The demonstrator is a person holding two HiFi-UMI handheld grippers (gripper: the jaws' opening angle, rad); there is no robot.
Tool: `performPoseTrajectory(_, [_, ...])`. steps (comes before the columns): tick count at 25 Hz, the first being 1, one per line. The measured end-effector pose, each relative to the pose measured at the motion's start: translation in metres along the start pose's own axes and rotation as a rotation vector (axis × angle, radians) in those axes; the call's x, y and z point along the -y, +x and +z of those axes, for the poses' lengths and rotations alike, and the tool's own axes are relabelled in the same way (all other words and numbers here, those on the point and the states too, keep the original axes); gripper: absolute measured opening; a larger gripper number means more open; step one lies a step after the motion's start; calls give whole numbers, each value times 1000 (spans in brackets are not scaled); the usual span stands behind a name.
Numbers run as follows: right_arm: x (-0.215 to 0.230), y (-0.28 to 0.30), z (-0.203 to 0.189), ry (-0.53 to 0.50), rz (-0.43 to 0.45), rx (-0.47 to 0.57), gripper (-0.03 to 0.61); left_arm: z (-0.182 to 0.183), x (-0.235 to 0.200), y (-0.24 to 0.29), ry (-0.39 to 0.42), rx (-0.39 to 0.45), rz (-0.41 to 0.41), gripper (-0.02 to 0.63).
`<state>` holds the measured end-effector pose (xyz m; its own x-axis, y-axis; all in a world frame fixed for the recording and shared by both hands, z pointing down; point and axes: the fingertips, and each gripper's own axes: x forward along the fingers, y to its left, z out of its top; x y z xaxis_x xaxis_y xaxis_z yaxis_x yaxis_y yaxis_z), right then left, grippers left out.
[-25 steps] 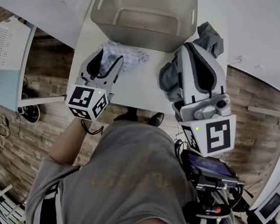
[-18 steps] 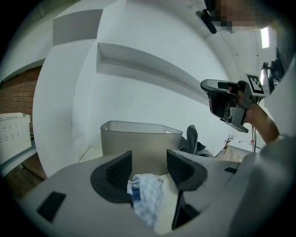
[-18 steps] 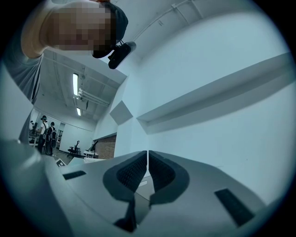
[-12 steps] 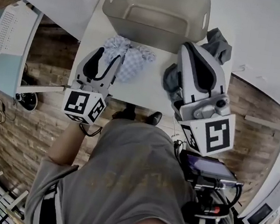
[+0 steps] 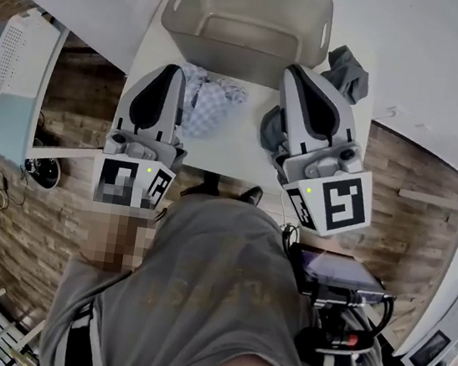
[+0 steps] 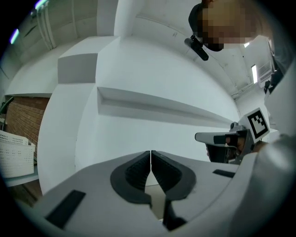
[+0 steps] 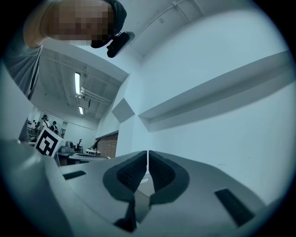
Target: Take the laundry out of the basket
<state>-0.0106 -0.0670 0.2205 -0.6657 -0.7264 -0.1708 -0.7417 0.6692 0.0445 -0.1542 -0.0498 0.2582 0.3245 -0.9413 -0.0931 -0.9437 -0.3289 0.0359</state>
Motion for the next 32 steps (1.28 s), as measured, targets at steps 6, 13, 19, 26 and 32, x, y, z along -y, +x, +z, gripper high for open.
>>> performPoseTrajectory(6, [6, -2, -7, -17, -15, -11, 15, 21, 8, 11, 43, 41, 13, 8])
performPoseTrajectory(13, [4, -2, -13, -27, -16, -19, 14, 39, 22, 23, 65, 75, 18, 8])
performPoseTrajectory(19, [7, -2, -15, -30, -21, -33, 8, 48, 36, 34, 61, 91, -13, 8])
performPoseTrajectory(26, [9, -2, -16, -27, -29, -33, 8, 38, 40, 40, 33, 66, -38, 8])
performPoseTrajectory(32, [11, -2, -16, -36, -35, -39, 8, 35, 42, 47, 20, 64, -56, 8])
